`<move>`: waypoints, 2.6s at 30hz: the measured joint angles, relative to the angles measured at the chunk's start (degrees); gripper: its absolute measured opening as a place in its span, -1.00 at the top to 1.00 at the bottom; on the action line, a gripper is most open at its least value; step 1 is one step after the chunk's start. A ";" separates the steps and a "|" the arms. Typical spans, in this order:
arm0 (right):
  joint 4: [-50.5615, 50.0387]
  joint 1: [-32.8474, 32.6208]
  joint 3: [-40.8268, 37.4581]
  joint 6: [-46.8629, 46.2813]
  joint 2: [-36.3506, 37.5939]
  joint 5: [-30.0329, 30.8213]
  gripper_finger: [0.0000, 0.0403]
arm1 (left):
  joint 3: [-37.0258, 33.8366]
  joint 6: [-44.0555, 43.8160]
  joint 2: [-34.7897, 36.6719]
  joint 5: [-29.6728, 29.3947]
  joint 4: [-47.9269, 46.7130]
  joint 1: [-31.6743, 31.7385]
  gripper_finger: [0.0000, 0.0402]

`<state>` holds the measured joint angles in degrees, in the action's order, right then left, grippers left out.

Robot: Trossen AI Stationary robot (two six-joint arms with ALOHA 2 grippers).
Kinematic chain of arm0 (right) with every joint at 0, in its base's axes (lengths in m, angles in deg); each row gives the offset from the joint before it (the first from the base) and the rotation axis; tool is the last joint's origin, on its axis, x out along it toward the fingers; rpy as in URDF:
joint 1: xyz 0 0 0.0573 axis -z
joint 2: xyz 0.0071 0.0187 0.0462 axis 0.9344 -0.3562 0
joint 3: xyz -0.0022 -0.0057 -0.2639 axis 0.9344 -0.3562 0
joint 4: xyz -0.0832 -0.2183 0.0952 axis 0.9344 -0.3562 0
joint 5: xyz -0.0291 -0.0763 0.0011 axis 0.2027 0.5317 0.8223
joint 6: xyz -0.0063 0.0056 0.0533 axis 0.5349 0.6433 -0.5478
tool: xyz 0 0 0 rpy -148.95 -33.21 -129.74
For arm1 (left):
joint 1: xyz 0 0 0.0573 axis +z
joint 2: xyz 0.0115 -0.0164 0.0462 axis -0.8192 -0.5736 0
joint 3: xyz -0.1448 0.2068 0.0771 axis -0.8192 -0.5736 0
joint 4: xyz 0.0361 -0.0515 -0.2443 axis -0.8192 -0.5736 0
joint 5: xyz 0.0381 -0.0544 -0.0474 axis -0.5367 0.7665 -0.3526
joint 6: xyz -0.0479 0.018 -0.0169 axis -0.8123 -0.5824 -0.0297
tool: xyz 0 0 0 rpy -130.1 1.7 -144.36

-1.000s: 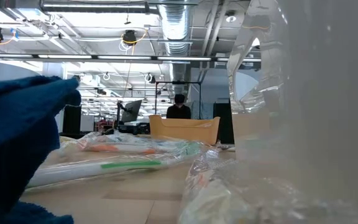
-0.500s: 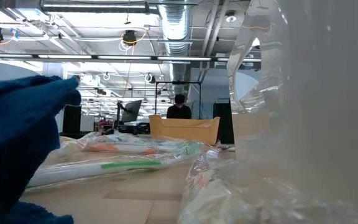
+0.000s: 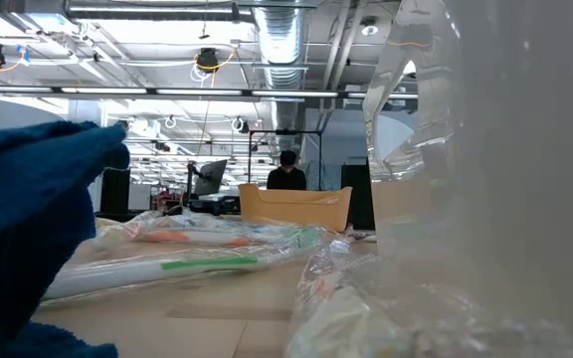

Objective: Pick & Place Toothbrushes
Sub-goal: Put the green toothbrush into the black bin, then put the purple toothbrush into the yellow bin

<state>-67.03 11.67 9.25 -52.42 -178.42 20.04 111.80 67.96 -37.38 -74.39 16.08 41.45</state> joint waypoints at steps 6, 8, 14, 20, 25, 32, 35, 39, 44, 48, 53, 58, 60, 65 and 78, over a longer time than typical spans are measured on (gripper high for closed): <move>2.73 -1.02 -1.39 2.85 0.00 -0.29 0.92 | 0.00 0.00 0.00 -0.01 -0.01 0.00 1.00; 3.11 -0.97 -2.19 1.91 0.00 -0.30 0.90 | 0.00 0.00 0.00 0.00 0.00 0.00 1.00; 5.37 -0.97 -5.06 1.86 0.00 -0.44 0.94 | 0.00 0.00 0.00 -0.01 -0.02 -0.01 1.00; 7.13 -0.97 -6.23 1.78 0.00 -0.50 0.87 | 0.00 0.00 0.00 0.00 0.00 0.01 1.00; 9.01 -0.95 -8.45 1.87 0.02 -0.50 0.81 | 0.00 0.00 0.00 -0.01 0.00 -0.01 1.00; 9.70 -0.95 -8.81 1.85 0.02 -0.50 0.88 | 0.00 0.00 0.00 0.00 0.00 0.00 1.00; 10.17 -0.95 -8.79 1.83 0.02 -0.50 0.88 | 0.00 0.00 0.00 -0.01 -0.01 0.01 1.00; 10.76 -0.95 -8.79 1.17 0.02 -0.50 0.79 | 0.00 0.00 0.00 -0.01 0.00 0.00 1.00; 11.01 -0.95 -8.79 0.40 0.02 -0.48 0.71 | 0.00 0.00 0.00 -0.01 -0.02 0.00 1.00; 11.02 -0.95 -8.79 0.24 0.02 -0.48 0.70 | 0.00 0.00 0.00 -0.01 -0.02 -0.01 1.00; 11.06 -0.93 -8.79 -0.69 0.02 -0.41 0.70 | 0.00 0.00 0.00 -0.01 -0.02 0.00 1.00; 10.65 -0.24 -8.79 -1.11 0.02 -0.27 0.70 | 0.00 0.00 0.00 -0.01 -0.02 0.01 1.00; 10.17 0.69 -8.79 -3.05 0.02 -0.30 0.71 | 0.00 0.00 0.00 -0.01 -0.02 -0.01 1.00; 9.67 3.44 -8.79 -3.44 0.04 -3.05 0.72 | 0.00 0.00 0.00 -0.01 0.04 0.01 1.00; 4.96 7.40 -6.34 -0.06 0.22 -4.59 0.72 | 0.00 0.00 0.00 -0.01 0.05 -0.01 1.00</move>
<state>-62.06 19.07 2.92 -52.48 -178.20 15.45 111.80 67.96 -37.38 -74.40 16.13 41.44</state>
